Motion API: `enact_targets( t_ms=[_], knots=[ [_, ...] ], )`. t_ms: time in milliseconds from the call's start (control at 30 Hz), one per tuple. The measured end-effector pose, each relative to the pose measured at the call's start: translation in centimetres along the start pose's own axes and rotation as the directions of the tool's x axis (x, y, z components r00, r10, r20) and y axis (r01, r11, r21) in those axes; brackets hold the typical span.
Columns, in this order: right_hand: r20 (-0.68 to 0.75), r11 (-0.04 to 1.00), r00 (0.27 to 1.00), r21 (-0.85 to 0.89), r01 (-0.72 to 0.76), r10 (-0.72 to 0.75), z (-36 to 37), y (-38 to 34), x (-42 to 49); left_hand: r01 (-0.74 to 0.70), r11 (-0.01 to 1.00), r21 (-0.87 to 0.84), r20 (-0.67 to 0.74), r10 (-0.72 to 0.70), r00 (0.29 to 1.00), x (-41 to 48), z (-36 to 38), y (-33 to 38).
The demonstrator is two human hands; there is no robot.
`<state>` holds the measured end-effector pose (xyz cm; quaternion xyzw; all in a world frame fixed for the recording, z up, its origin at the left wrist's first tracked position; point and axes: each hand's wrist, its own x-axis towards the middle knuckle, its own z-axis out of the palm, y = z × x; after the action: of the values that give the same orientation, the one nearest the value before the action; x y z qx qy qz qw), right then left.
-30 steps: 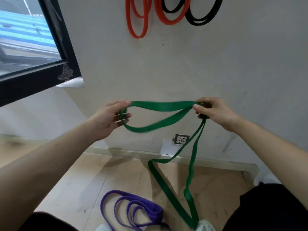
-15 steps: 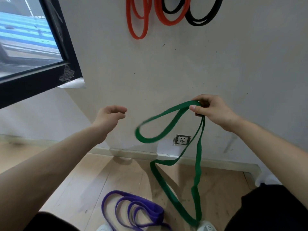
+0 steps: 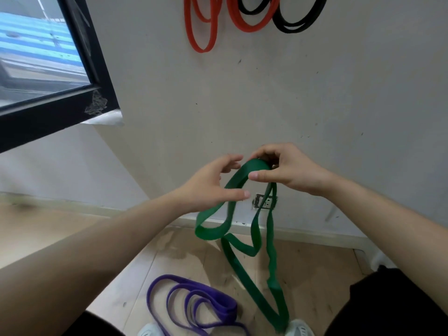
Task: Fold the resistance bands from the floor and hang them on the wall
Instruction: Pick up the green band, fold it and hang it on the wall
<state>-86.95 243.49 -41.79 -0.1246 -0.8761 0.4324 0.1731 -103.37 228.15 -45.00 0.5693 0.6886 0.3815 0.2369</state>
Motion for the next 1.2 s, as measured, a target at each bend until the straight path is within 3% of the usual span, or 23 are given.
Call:
enact_targets(
  t_ms=[167, 300, 433, 700, 867, 1000, 1200],
  knots=[
    [0.019, 0.999, 1.0, 0.047, -0.006, 0.005, 0.4, -0.6, 0.0, -0.042, 0.997, -0.061, 0.022, 0.043, 0.999, 0.0, -0.5, -0.1],
    [0.17, 0.992, 0.981, 0.062, -0.105, 0.093, 0.9, 0.4, 0.1, -0.023, 0.97, -0.243, -0.046, 0.012, 0.999, -0.3, -2.2, 0.7],
    [0.267, 0.98, 0.944, -0.015, -0.197, 0.194, 3.4, 2.0, 0.6, -0.055, 0.956, -0.289, -0.073, 0.035, 0.997, -0.6, -2.5, 1.6],
    [0.25, 0.946, 0.925, 0.08, -0.314, 0.286, 5.4, 3.2, 1.0, -0.15, 0.867, -0.476, -0.349, -0.029, 0.936, -1.0, -5.7, 1.5],
    [0.198, 0.955, 0.945, 0.088, -0.282, 0.261, 4.9, 2.4, 1.5, -0.161, 0.837, -0.523, -0.415, -0.085, 0.906, -1.2, -8.4, -0.2],
    [0.1, 0.948, 0.971, 0.214, -0.236, 0.219, 3.2, 1.9, 1.5, -0.016, 0.883, -0.47, -0.357, -0.174, 0.918, -2.3, -10.2, -3.5],
    [-0.041, 0.914, 0.987, 0.384, -0.129, 0.157, 0.6, 0.0, 1.1, 0.211, 0.965, -0.155, -0.068, -0.224, 0.972, -3.1, -10.0, -6.5]
  ],
)
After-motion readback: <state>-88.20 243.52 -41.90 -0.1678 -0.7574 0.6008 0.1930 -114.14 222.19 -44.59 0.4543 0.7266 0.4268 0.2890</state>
